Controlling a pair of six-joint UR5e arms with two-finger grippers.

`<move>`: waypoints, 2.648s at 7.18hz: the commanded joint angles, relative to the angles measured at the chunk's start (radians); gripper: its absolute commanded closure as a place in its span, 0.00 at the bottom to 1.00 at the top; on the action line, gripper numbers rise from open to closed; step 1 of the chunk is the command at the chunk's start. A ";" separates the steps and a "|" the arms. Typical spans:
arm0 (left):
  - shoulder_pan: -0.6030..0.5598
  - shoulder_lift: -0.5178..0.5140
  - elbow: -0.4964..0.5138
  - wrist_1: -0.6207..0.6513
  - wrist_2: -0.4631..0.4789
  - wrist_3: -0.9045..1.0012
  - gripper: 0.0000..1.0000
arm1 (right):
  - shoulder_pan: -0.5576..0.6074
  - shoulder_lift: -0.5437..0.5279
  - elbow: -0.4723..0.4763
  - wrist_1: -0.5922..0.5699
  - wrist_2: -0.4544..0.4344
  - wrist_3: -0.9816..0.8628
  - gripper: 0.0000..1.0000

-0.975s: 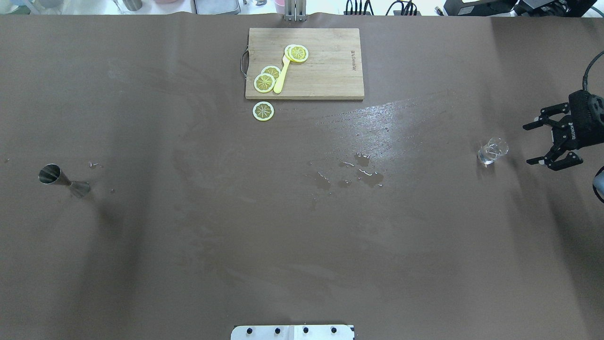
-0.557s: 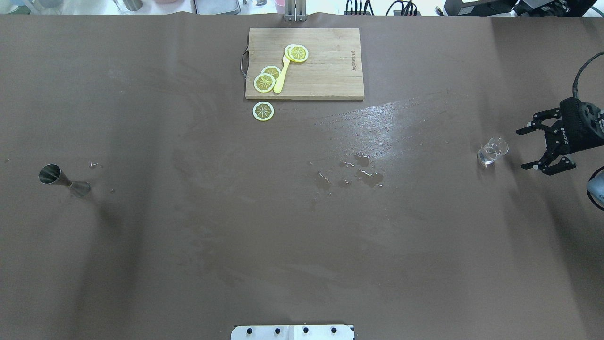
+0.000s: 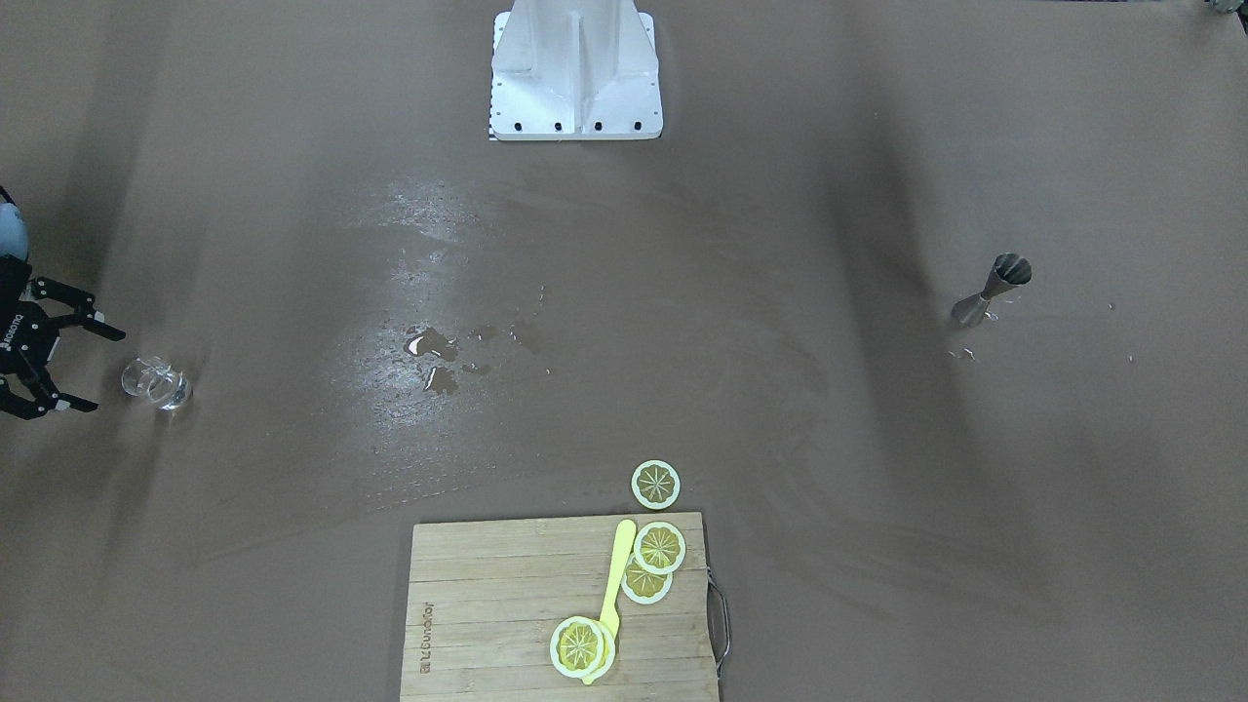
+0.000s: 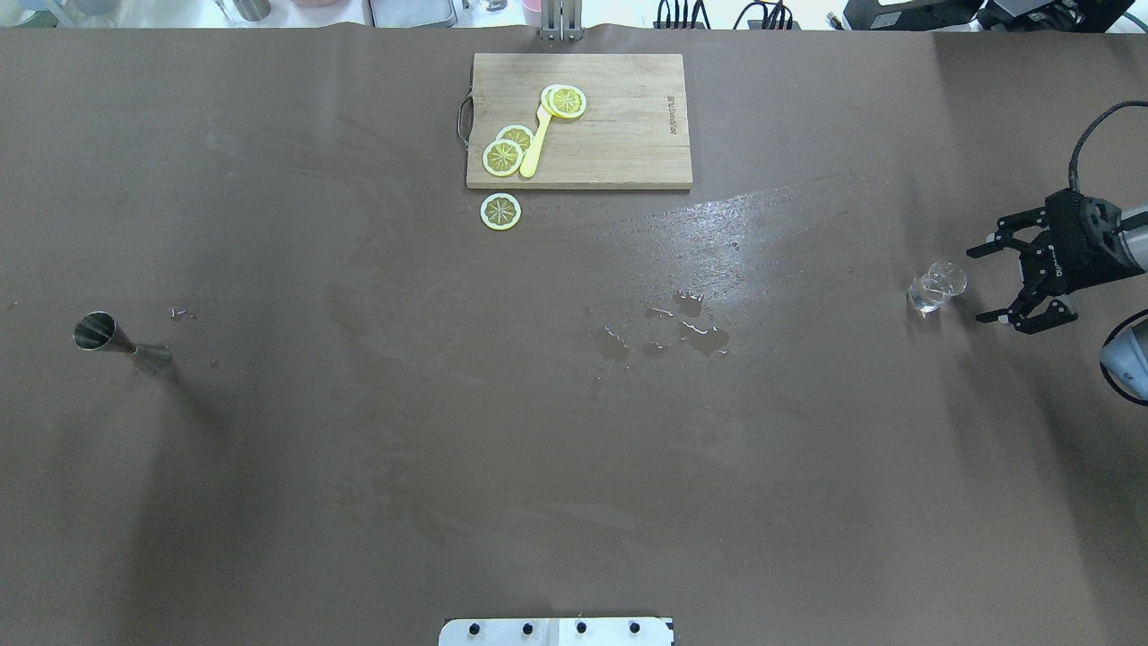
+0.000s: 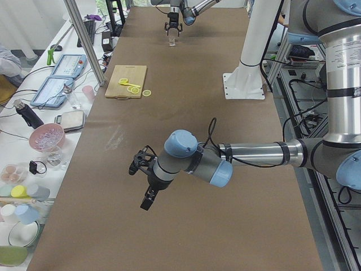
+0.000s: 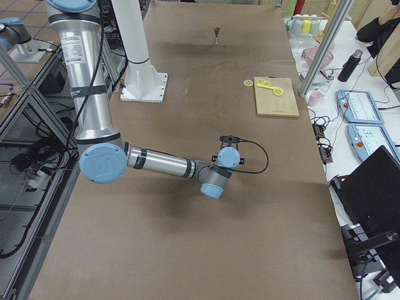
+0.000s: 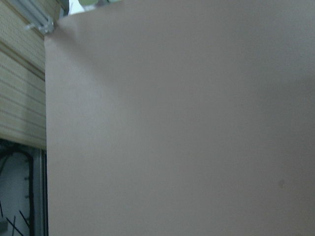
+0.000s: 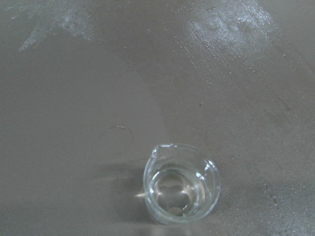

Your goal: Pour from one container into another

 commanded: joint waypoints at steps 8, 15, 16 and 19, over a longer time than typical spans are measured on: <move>0.450 0.038 -0.122 -0.895 0.008 -0.162 0.01 | -0.048 0.064 -0.047 0.002 0.000 -0.004 0.08; 0.663 0.128 -0.149 -1.240 0.289 -0.262 0.01 | -0.067 0.060 -0.053 0.002 0.000 -0.006 0.18; 0.726 0.157 -0.154 -1.281 0.361 -0.268 0.01 | -0.067 0.058 -0.052 0.002 0.000 -0.004 0.25; 0.944 0.240 -0.160 -1.367 0.660 -0.268 0.01 | -0.055 0.057 -0.049 -0.001 0.004 -0.001 0.87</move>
